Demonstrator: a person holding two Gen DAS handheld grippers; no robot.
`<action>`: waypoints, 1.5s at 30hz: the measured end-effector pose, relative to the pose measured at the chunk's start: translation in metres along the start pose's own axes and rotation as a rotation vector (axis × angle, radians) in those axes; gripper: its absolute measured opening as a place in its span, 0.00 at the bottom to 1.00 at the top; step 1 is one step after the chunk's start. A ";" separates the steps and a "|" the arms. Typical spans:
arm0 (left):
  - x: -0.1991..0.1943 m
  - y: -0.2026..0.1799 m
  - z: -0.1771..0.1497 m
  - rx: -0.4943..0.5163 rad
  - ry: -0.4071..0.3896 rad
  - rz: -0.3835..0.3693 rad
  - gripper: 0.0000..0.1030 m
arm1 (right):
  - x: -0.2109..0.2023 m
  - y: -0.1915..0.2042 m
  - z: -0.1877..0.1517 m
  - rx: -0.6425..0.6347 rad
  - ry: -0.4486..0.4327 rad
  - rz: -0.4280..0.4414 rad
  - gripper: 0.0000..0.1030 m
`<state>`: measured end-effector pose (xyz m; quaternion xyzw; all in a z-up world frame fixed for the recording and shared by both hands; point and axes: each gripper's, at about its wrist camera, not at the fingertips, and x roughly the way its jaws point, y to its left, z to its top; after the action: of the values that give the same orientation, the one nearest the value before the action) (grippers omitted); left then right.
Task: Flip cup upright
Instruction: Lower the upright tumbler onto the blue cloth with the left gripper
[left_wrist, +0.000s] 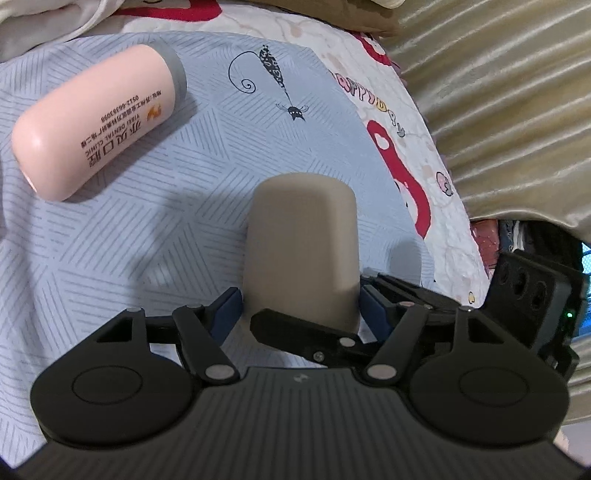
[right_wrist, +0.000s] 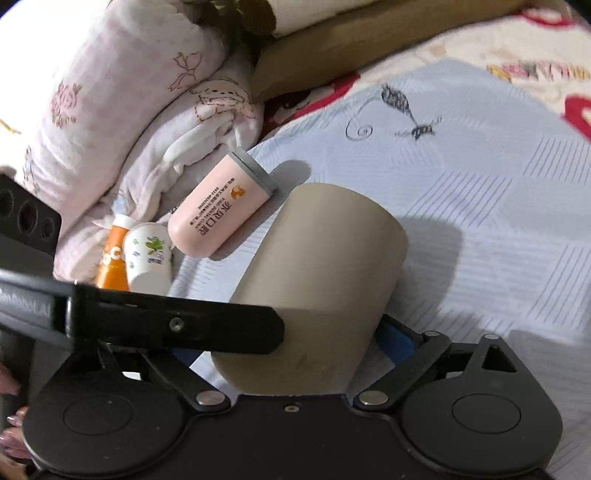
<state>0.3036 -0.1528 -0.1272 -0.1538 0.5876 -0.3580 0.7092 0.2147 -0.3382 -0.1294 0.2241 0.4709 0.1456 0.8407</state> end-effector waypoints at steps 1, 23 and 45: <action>-0.001 0.000 -0.002 -0.001 -0.003 0.003 0.67 | -0.001 0.002 -0.001 -0.025 -0.001 -0.006 0.91; -0.080 -0.017 -0.098 0.174 -0.255 0.184 0.68 | -0.016 0.089 -0.060 -0.576 -0.109 0.025 0.90; -0.059 -0.006 -0.099 0.308 -0.520 0.404 0.68 | 0.035 0.106 -0.071 -1.111 -0.432 -0.102 0.90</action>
<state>0.2052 -0.0963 -0.1067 -0.0120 0.3455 -0.2439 0.9061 0.1680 -0.2142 -0.1324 -0.2473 0.1531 0.2807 0.9147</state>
